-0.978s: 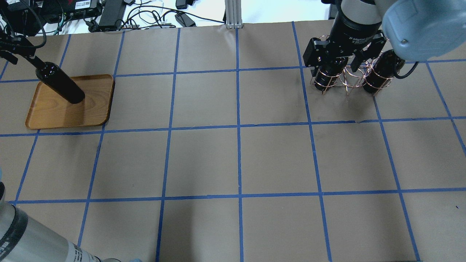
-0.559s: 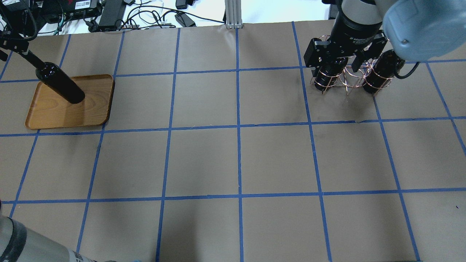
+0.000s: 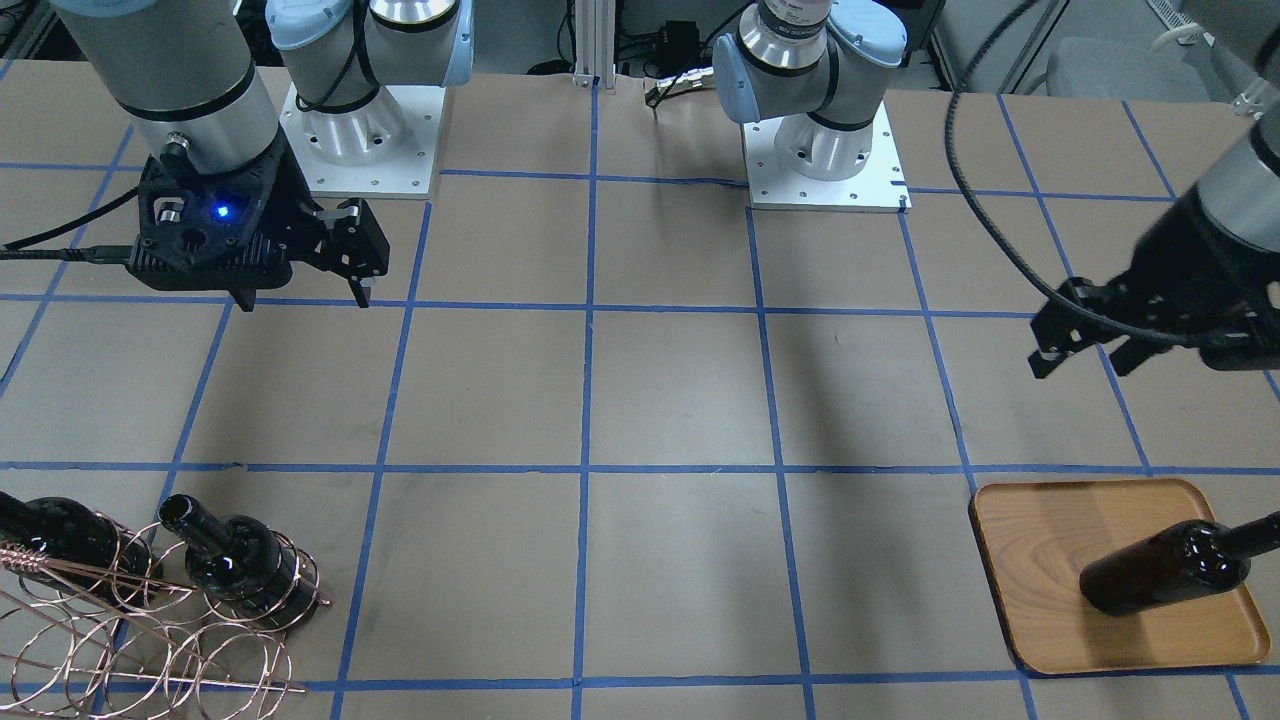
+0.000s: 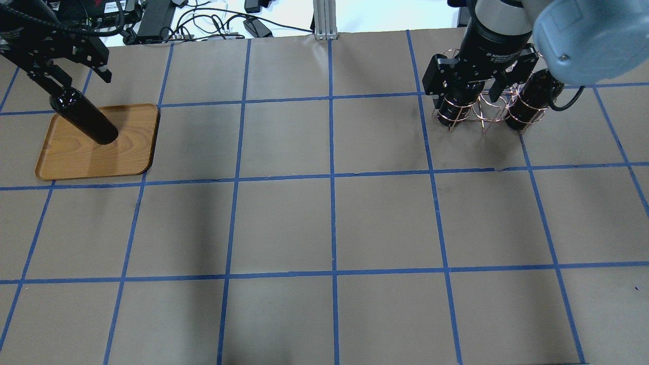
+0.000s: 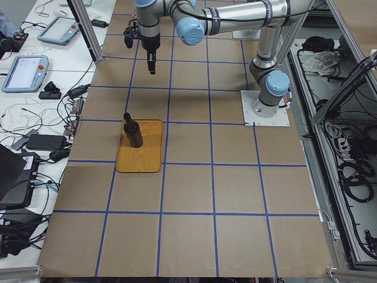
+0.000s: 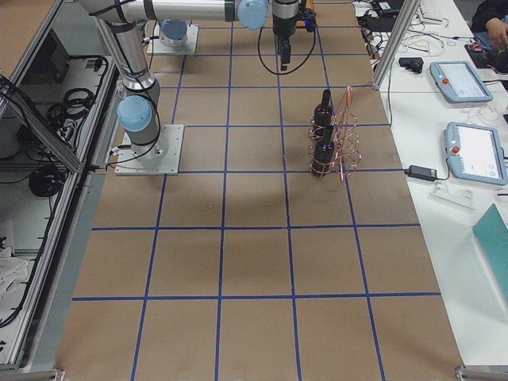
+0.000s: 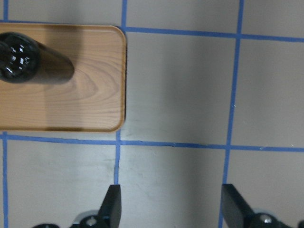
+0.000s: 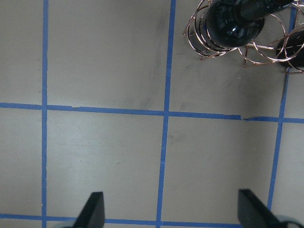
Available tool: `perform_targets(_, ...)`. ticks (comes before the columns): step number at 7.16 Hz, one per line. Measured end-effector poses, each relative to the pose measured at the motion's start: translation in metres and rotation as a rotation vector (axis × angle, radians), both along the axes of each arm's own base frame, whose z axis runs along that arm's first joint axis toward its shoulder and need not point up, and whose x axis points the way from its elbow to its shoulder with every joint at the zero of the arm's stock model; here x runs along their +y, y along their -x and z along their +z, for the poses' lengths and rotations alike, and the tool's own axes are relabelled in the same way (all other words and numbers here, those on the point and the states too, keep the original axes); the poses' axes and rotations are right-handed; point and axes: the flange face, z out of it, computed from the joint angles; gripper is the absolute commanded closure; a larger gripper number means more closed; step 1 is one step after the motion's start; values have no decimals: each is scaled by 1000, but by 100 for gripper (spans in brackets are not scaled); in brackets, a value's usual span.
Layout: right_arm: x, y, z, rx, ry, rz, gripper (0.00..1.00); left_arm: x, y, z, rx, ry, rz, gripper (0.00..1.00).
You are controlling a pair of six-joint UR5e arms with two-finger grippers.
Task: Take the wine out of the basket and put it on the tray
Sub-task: 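Open the left gripper and raise it away from the bottle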
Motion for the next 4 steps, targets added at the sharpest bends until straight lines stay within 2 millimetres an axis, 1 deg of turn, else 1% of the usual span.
perform_targets(1,0,0,0,0,0,0,0,20,32,1,3,-5,-17,22)
perform_targets(2,0,0,0,1,-1,0,0,34,57,3,4,-3,-45,19)
perform_targets(3,0,0,0,1,-1,0,0,46,80,8,3,4,-79,16)
perform_targets(4,0,0,-1,1,-1,0,0,55,98,13,3,11,-111,16)
